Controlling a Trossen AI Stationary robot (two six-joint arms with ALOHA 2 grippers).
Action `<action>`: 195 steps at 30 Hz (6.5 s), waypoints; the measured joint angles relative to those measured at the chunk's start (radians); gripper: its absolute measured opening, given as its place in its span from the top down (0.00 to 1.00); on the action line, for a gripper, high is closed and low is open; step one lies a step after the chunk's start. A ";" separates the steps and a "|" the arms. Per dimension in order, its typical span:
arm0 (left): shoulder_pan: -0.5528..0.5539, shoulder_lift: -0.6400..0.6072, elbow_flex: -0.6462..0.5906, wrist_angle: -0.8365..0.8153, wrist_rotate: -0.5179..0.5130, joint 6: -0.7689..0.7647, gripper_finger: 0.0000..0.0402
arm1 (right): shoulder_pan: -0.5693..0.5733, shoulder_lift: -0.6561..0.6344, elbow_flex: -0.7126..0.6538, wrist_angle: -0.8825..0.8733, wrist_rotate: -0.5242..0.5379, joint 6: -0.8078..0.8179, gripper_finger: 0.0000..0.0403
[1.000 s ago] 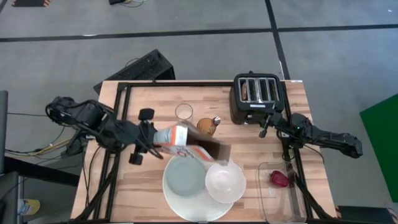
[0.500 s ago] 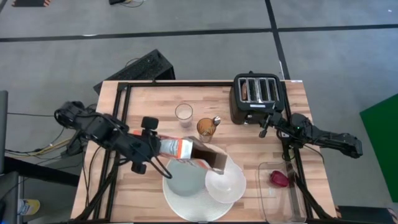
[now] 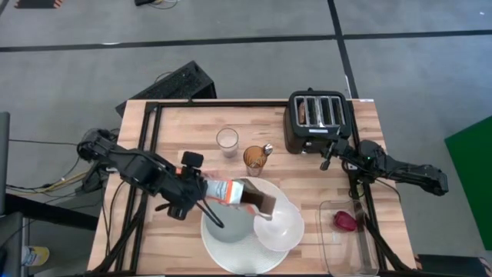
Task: Arrange a breakfast setting
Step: Pour the cereal from the cereal box into the white bowl
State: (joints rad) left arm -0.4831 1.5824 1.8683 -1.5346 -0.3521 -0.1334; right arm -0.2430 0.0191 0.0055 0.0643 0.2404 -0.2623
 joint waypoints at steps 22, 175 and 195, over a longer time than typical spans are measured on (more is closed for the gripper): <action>-0.014 0.041 0.002 -0.026 -0.101 0.108 0.62 | 0.000 -0.001 0.000 0.000 -0.003 0.000 0.63; -0.174 0.303 0.002 0.217 -0.838 0.986 0.62 | 0.000 0.001 0.000 -0.001 -0.005 0.000 0.63; -0.195 0.301 0.003 0.221 -0.884 1.005 0.62 | 0.000 0.001 0.000 -0.001 -0.005 0.000 0.63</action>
State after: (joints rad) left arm -0.6779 1.8835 1.8717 -1.3134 -1.2359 0.8718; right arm -0.2431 0.0196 0.0055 0.0631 0.2356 -0.2619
